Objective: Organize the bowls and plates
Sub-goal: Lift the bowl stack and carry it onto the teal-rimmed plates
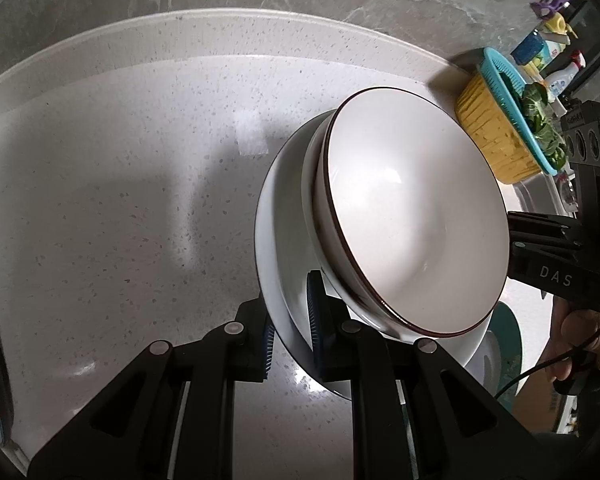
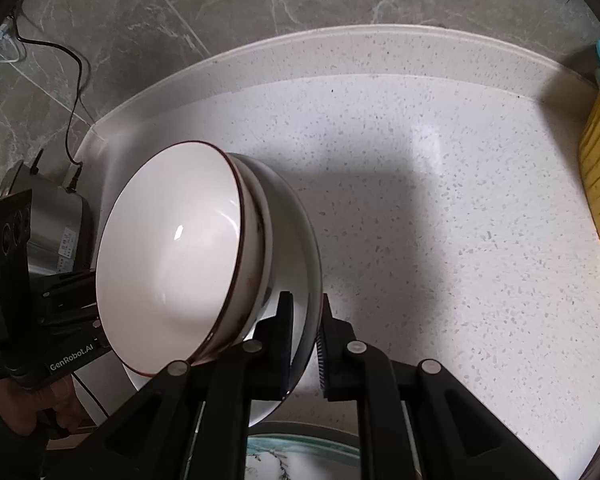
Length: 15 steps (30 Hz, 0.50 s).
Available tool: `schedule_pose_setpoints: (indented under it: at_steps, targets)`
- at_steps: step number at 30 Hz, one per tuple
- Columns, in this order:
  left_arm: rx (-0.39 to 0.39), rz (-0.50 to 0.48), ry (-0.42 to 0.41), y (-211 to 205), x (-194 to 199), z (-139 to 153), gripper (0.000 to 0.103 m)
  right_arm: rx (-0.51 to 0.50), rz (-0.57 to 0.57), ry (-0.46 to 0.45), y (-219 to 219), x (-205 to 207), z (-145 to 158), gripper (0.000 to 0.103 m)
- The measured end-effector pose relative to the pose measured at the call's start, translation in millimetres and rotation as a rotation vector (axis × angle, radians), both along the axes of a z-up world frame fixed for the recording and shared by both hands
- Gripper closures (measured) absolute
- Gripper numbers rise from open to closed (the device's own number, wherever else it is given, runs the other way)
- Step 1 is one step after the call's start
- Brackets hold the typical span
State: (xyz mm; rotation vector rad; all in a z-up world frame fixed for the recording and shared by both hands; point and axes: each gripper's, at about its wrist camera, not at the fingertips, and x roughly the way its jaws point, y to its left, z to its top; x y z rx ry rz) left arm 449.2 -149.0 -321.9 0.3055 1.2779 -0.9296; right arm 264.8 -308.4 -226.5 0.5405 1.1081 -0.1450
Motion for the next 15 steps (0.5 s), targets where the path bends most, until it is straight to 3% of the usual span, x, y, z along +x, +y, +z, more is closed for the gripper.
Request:
schedule_pose_setpoints:
  at_steps: [15]
  targets:
    - [-0.044,-0.047,-0.061,6,-50,73,0.09,-0.038,-0.018,-0.057,4,-40,50,0.09]
